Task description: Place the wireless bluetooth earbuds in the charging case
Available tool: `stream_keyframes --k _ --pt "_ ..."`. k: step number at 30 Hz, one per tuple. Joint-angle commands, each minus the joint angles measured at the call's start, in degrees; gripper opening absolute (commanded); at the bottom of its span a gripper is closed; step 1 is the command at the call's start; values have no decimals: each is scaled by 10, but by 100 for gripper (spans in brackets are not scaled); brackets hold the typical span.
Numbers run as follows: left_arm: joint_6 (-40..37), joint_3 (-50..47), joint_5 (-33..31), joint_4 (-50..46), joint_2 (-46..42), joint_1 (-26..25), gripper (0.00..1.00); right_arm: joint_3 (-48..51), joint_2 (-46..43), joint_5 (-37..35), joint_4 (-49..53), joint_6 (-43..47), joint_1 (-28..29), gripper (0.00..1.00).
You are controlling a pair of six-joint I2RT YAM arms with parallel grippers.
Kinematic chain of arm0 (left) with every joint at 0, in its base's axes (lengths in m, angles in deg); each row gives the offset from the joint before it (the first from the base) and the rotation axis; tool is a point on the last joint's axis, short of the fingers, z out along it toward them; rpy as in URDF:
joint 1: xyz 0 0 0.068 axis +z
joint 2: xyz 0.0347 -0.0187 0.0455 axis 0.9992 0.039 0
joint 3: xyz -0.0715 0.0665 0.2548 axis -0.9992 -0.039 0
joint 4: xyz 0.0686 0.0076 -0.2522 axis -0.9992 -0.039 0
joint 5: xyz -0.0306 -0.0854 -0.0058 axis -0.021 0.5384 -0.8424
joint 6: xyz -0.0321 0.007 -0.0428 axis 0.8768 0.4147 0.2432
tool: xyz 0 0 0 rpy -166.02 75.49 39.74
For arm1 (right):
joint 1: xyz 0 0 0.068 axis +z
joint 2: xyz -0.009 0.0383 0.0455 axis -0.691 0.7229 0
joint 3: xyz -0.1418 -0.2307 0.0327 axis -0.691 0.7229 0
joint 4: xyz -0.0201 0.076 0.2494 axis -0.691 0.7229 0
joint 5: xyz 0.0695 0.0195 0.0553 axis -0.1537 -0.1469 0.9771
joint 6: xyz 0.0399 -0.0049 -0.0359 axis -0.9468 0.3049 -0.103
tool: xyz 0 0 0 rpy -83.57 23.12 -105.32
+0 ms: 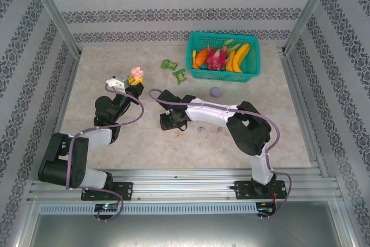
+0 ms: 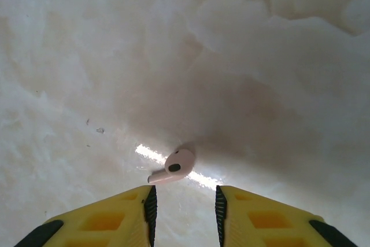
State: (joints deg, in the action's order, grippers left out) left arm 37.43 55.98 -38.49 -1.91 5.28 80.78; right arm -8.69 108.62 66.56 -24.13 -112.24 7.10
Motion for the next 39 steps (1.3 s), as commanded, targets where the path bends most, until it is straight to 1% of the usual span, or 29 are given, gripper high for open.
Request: stream_keyframes --k 1,16,23,31,39 --pt "16 7 -1 36 -24 10 0 -20 21 -21 18 11 4 34" --pt "20 6 7 32 -36 13 0 -56 66 -16 25 17 11 33" --pt "22 6 10 36 -33 13 0 -55 74 -17 26 16 19 33" --pt "25 3 12 39 -31 13 0 -48 77 -17 24 13 25 23" --pt "29 1 26 31 -36 13 0 -28 42 -51 17 12 15 18"
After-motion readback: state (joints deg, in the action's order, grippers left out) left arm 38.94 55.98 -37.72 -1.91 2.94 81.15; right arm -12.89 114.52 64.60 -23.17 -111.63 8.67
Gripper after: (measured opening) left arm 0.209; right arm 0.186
